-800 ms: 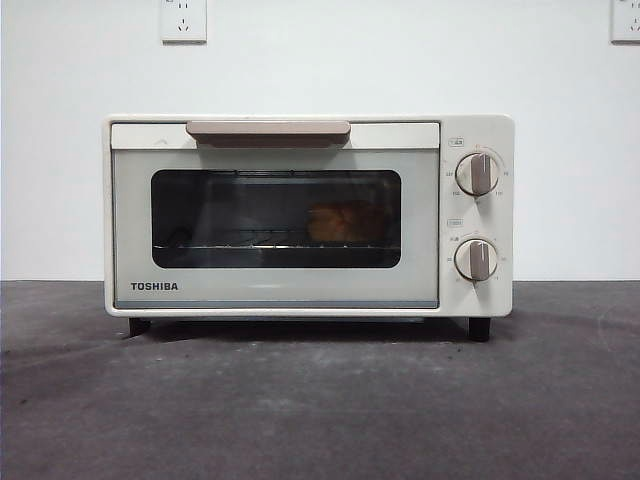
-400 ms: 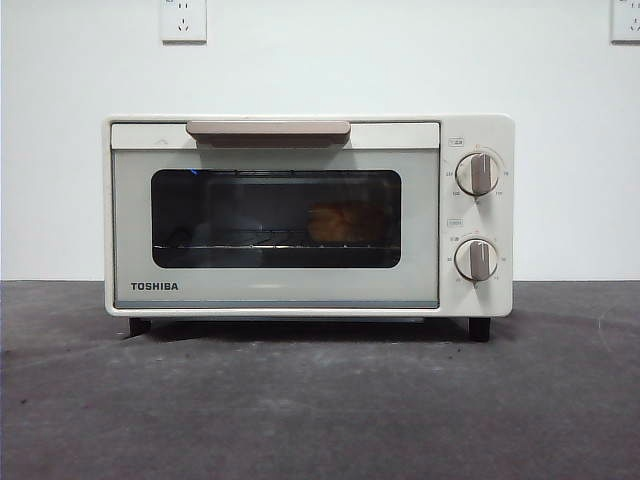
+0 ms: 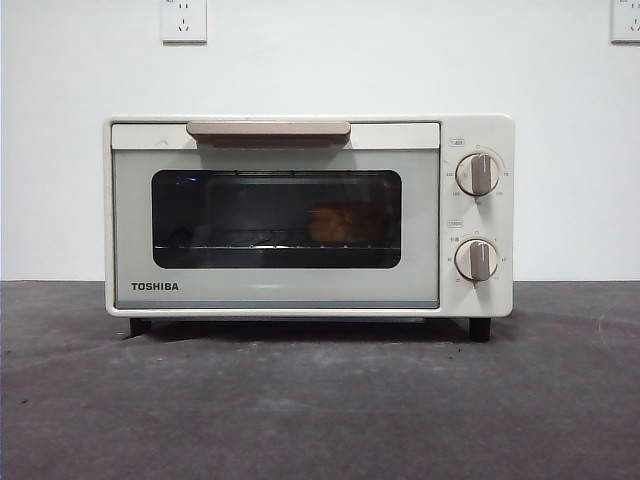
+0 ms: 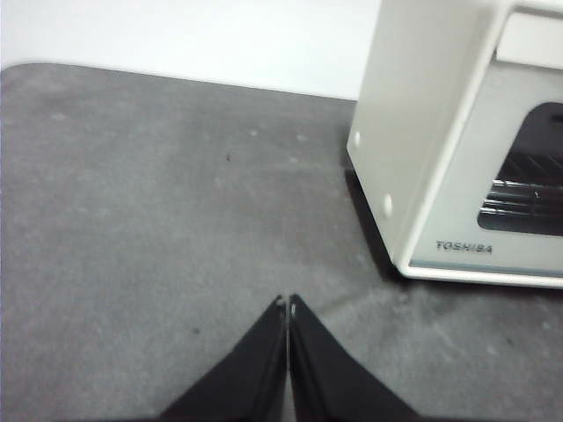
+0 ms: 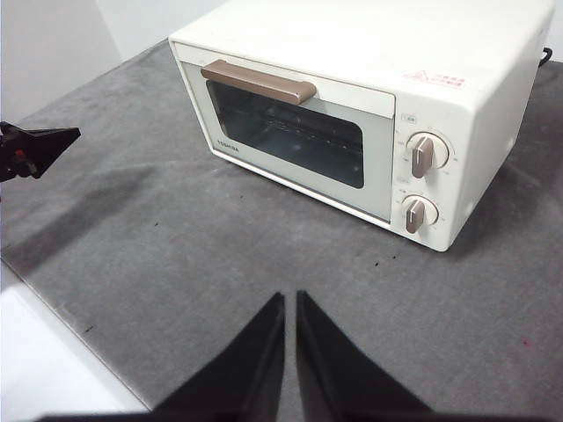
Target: The left arm flap open the oven, the right arm pick bread and place it into oven, the left arm flap close the oven
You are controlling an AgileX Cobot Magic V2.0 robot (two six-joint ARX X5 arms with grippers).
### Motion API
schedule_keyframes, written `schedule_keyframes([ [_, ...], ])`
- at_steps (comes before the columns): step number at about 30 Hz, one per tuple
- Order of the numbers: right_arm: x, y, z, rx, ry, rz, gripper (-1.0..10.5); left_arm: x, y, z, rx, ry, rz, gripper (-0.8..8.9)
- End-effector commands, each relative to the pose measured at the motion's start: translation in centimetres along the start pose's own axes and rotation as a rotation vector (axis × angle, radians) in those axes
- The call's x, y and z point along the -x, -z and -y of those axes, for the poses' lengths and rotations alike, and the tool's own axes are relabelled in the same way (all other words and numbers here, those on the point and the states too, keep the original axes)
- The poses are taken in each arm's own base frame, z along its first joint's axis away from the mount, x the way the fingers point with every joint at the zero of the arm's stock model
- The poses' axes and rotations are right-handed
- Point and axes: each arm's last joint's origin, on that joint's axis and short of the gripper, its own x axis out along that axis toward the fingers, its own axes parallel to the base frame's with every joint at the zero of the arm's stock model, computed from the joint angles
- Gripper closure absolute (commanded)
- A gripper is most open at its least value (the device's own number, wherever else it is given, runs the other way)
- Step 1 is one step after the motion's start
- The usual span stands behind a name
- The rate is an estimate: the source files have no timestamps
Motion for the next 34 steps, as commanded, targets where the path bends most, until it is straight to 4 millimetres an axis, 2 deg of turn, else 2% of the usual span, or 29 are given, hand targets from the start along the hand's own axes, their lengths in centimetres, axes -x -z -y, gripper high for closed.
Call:
schedule_keyframes([
  [1,0.30,-0.39,-0.09,0.010,-0.013,0.019,9.3,-0.20,0.62,-0.18,-0.032,-0.030,-0.013,8.06],
  [34,0.35,-0.36,0.04,-0.009,0.026,0.031,9.3,-0.19,0.67,-0.24,-0.035,-0.051,-0.017,8.06],
])
